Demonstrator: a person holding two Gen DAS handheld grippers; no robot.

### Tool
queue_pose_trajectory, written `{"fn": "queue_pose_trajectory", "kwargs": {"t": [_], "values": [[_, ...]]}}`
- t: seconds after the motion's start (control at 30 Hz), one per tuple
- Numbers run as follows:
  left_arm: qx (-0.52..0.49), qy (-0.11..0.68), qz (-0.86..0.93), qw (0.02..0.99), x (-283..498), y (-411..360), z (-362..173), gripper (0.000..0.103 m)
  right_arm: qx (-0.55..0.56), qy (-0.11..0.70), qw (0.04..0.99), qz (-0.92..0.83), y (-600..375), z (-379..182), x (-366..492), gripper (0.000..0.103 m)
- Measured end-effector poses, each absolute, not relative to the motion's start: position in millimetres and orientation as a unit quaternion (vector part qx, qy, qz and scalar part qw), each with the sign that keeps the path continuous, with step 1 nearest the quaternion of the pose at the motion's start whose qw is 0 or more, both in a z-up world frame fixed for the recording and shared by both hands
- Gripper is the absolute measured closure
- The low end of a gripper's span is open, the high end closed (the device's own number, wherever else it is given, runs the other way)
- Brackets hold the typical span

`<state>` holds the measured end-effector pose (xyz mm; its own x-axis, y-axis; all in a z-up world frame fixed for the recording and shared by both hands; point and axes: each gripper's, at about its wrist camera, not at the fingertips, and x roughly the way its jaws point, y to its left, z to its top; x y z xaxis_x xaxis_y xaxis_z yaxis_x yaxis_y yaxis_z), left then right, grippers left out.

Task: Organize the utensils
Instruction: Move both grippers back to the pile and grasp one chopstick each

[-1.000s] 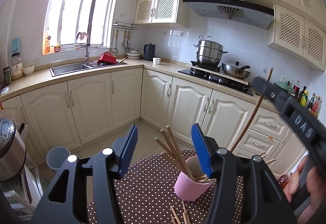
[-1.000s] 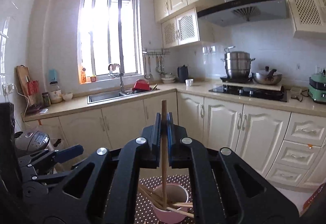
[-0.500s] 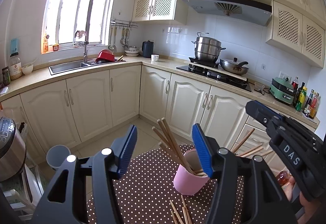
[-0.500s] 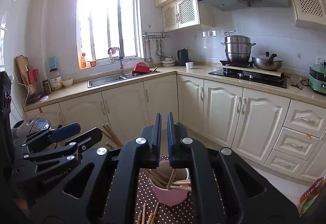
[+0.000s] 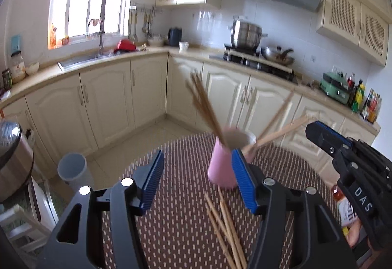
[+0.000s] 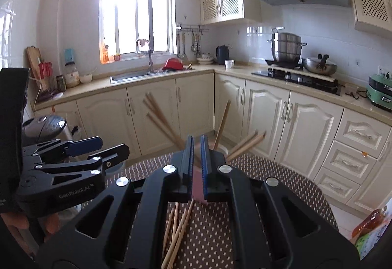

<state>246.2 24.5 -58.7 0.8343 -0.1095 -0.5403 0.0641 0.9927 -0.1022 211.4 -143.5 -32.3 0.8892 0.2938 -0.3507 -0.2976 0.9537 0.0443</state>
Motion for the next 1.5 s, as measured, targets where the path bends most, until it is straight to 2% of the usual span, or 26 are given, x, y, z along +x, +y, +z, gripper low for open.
{"fn": "queue_pose_trajectory", "kwargs": {"t": [0.37, 0.63, 1.23, 1.3, 1.5], "values": [[-0.009, 0.409, -0.048, 0.911, 237.9, 7.8, -154.5, 0.046, 0.011, 0.287, 0.946, 0.151, -150.3, -123.6, 202.5, 0.096], [0.018, 0.457, -0.046, 0.888, 251.0, -13.6, -195.9, 0.046, 0.033, 0.329, 0.931, 0.151, -156.0, -158.8, 204.9, 0.096], [0.035, 0.471, -0.044, 0.880, 281.7, -20.3, -213.2, 0.046, 0.069, 0.380, 0.904, 0.184, -159.6, -179.4, 226.5, 0.096], [0.039, 0.467, -0.043, 0.883, 281.0, -17.0, -213.7, 0.056, 0.069, 0.386, 0.900, 0.189, -156.3, -179.9, 229.7, 0.096], [0.032, 0.467, -0.045, 0.883, 279.4, -7.2, -211.5, 0.074, 0.068, 0.406, 0.889, 0.199, -144.9, -187.7, 239.2, 0.096]]}}
